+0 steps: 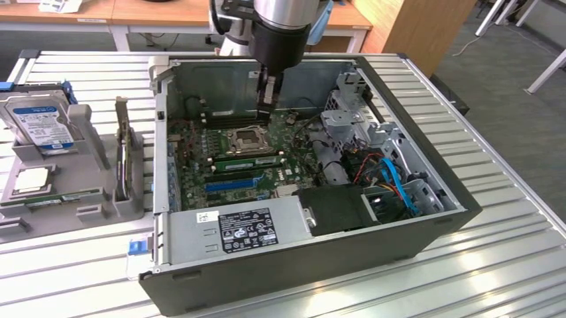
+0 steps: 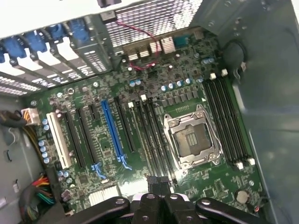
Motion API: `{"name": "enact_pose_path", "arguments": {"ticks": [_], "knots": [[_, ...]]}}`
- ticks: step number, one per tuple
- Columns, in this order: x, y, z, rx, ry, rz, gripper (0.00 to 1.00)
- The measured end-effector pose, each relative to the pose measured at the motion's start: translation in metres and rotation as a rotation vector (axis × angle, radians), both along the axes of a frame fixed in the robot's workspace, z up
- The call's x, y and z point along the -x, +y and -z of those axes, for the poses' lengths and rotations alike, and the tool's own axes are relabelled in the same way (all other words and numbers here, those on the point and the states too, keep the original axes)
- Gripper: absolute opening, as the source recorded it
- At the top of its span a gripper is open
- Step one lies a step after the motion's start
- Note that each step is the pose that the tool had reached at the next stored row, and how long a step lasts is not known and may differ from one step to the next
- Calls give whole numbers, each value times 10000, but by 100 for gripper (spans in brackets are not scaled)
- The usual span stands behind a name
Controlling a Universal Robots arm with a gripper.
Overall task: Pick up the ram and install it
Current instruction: 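Press down the ram until it locks into place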
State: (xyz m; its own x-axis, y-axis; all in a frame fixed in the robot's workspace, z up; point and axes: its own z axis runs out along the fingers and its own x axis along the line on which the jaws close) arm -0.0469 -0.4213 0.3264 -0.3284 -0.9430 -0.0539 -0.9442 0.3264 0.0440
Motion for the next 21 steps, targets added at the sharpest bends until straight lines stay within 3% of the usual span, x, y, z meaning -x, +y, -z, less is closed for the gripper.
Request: {"name": "enact_pose_path", "arguments": {"ticks": [21], "knots": [[0,0,0,-1,0,2766,10]]}}
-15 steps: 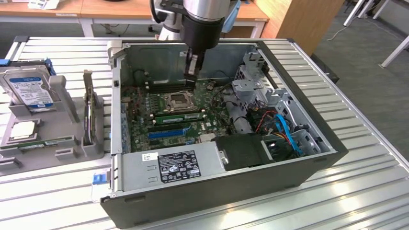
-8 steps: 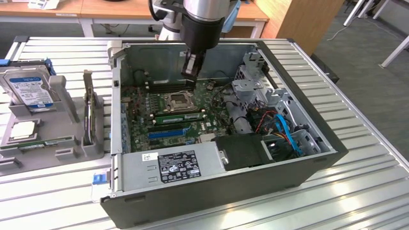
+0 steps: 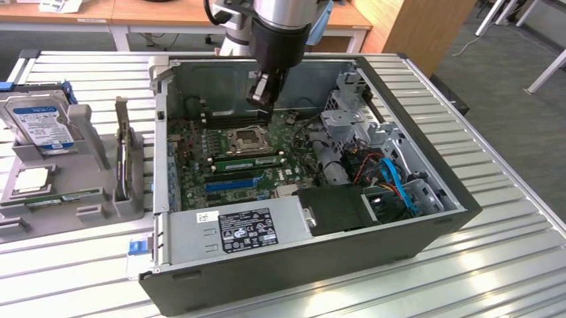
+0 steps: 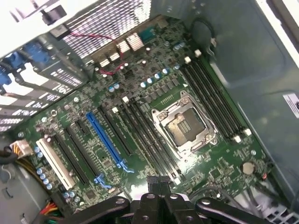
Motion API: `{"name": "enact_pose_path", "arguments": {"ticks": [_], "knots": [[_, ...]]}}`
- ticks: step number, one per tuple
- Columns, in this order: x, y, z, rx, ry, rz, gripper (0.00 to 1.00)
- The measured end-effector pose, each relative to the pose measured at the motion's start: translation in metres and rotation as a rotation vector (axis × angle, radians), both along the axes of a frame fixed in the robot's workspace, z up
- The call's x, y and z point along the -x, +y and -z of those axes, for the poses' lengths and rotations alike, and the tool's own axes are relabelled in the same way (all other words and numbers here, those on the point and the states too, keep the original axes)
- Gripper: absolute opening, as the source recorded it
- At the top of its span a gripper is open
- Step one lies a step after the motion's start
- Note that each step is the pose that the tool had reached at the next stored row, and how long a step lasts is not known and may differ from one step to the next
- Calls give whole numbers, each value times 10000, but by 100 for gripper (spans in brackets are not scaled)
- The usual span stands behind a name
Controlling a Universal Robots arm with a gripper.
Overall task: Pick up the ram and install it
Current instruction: 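Press down the ram until it locks into place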
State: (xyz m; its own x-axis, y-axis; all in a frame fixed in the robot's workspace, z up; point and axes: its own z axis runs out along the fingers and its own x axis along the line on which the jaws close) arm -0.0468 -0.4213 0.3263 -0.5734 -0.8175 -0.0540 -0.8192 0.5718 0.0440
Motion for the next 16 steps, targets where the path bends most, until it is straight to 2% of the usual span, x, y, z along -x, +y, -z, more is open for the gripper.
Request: {"name": "enact_pose_path", "arguments": {"ticks": [16], "knots": [[0,0,0,0,0,1845,10]]}}
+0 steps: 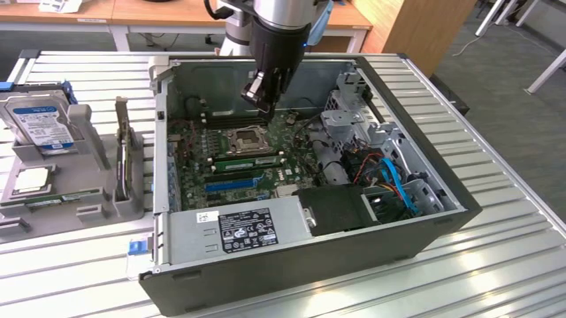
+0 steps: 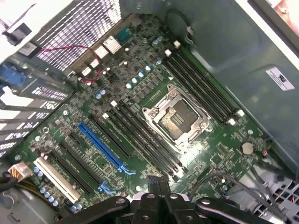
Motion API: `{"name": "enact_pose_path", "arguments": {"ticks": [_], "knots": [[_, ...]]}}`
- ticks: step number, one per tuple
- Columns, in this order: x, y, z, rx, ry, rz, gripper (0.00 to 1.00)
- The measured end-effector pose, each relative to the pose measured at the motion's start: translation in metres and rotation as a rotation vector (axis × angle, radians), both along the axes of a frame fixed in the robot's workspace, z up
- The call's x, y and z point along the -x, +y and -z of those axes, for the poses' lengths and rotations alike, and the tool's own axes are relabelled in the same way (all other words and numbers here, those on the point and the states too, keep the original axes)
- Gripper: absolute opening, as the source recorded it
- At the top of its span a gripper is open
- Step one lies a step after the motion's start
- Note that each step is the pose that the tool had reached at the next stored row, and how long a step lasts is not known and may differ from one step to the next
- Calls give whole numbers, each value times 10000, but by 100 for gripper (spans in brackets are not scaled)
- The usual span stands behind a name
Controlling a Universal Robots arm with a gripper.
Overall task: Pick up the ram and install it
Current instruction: 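Press down the ram until it locks into place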
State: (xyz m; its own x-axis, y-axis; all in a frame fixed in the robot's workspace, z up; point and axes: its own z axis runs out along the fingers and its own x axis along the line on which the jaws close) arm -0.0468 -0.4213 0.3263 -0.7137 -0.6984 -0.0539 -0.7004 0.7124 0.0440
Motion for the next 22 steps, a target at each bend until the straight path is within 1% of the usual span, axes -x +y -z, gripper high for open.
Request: {"name": "enact_pose_path", "arguments": {"ticks": [6,22], "knots": [[0,0,0,-1,0,704,10],[0,0,0,0,0,2967,10]]}}
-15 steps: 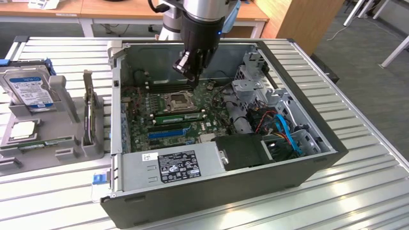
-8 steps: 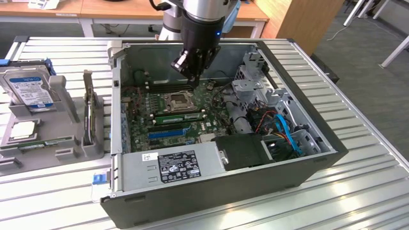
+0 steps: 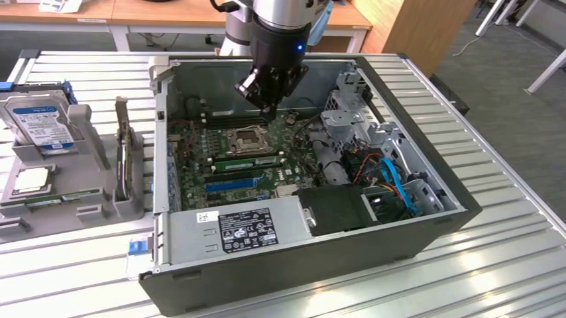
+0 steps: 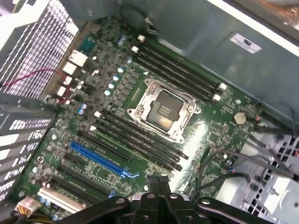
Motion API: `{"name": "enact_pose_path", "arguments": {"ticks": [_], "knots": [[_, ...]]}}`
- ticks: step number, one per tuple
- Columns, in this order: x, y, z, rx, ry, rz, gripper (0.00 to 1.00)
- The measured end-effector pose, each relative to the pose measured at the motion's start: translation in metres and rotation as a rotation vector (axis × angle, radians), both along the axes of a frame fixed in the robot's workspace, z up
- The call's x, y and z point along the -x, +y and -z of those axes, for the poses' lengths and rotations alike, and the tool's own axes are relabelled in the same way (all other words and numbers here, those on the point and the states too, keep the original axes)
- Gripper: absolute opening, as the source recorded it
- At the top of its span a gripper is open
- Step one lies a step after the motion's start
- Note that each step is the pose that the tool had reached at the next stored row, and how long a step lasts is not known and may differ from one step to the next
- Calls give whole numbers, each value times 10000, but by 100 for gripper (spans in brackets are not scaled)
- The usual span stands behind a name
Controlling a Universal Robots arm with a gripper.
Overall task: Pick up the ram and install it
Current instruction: 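Press down the ram until it locks into place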
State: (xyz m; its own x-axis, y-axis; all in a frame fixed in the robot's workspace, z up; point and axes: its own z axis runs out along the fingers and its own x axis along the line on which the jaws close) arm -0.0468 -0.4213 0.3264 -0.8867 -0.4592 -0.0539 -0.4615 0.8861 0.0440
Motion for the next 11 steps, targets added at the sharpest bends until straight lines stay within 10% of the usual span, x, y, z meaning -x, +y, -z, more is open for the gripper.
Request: {"name": "enact_pose_path", "arguments": {"ticks": [11], "knots": [[0,0,0,0,0,1482,10]]}}
